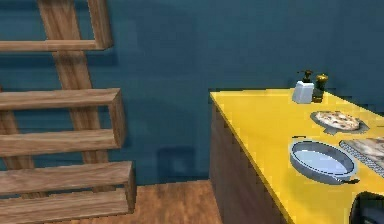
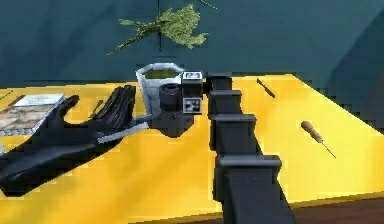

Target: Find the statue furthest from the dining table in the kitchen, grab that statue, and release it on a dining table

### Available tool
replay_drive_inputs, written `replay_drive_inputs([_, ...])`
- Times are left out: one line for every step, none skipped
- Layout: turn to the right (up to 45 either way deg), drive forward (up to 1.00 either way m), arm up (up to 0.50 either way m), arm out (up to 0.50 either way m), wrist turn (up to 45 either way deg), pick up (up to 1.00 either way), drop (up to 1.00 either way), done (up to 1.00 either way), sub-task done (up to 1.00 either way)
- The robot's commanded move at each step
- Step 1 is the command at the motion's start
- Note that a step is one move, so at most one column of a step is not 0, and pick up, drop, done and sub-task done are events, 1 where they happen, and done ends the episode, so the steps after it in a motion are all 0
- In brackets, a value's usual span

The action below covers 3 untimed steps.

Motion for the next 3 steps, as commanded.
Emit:
replay_drive_inputs([0.0,0.0,0.0,0.0,-45.0,0.0,0.0,0.0,0.0])
replay_drive_inputs([0.0,0.0,0.0,0.0,-27.0,0.0,0.0,0.0,0.0])
replay_drive_inputs([0.0,0.0,0.0,-0.2,0.0,0.0,0.0,0.0,0.0])
